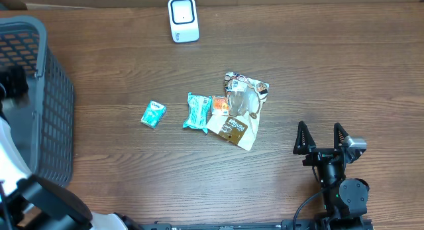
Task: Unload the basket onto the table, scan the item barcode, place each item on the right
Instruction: 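Lift the jar out and carry it right of the pouch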
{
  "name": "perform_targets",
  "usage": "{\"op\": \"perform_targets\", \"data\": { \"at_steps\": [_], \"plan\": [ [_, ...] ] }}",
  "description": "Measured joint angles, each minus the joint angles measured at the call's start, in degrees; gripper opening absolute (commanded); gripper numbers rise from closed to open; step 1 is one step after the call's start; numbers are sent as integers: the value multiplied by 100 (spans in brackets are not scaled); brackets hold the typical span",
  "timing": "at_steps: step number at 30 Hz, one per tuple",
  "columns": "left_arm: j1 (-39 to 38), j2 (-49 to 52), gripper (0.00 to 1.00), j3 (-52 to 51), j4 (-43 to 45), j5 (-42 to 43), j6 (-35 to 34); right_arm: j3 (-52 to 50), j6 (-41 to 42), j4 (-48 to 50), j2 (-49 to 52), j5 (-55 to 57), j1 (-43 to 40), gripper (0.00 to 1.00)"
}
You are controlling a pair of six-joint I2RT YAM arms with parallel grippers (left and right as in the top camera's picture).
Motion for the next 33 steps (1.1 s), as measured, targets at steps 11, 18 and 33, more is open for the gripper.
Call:
{"op": "perform_targets", "data": {
  "at_steps": [11,18,33],
  "plan": [
    [-859,-1532,45,1051,37,79,-96,0,0,0,0,-2,0,100],
    [-1615,-1982,38,1128,-188,787,-422,0,2,0,0,0,0,100],
    [-4188,-485,39,1123,-452,2264,-531,0,0,-2,0,0,0,100]
  ]
}}
